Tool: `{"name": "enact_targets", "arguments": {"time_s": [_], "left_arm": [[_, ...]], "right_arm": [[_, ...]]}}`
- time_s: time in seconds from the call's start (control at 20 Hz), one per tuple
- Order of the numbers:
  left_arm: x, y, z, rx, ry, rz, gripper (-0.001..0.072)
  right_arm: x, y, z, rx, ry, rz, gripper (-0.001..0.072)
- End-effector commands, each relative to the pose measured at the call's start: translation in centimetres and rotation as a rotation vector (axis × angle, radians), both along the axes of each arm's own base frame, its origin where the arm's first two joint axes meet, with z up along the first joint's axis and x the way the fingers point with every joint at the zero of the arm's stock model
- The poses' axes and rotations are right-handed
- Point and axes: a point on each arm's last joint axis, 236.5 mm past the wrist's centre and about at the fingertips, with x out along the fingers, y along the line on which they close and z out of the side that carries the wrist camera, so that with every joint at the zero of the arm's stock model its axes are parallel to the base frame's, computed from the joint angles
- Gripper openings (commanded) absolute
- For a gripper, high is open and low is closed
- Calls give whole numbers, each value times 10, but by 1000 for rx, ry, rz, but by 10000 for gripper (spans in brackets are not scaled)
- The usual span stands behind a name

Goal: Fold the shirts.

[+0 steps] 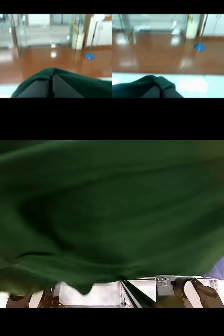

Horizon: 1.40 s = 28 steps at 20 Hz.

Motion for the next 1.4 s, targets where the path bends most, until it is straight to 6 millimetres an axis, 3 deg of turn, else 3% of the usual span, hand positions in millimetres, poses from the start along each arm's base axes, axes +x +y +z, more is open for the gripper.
{"name": "enact_targets", "arguments": {"time_s": [0.0, 0.1, 0.25, 0.4, 0.5, 0.6, 0.75, 0.85, 1.0, 1.2, 1.35], "left_arm": [[57, 12, -88, -111, 279, -14, 31], [111, 20, -159, -186, 441, -32, 31], [193, 38, -254, -316, 573, -11, 31], [270, 41, -330, -428, 667, -28, 31], [317, 42, -377, -461, 729, -19, 31], [355, 42, -416, -471, 798, -20, 31], [396, 39, -453, -521, 890, -35, 31], [401, 31, -471, -518, 970, -87, 31], [371, 25, -499, -526, 1141, -152, 31], [344, 44, -487, -514, 1200, -203, 31], [320, 47, -486, -515, 1276, -255, 31]], "right_arm": [[45, 10, -76, 125, 229, 119, 18], [92, 13, -133, 201, 353, 224, 17], [157, 14, -235, 338, 578, 316, 18], [241, 43, -325, 372, 677, 363, 17], [286, 56, -382, 410, 763, 342, 17], [321, 56, -420, 460, 821, 299, 17], [357, 53, -443, 504, 843, 277, 17], [364, 52, -452, 502, 857, 279, 17], [338, 48, -480, 435, 997, 297, 18], [322, 27, -467, 424, 1029, 295, 18], [302, 18, -465, 433, 1100, 309, 18]]}}
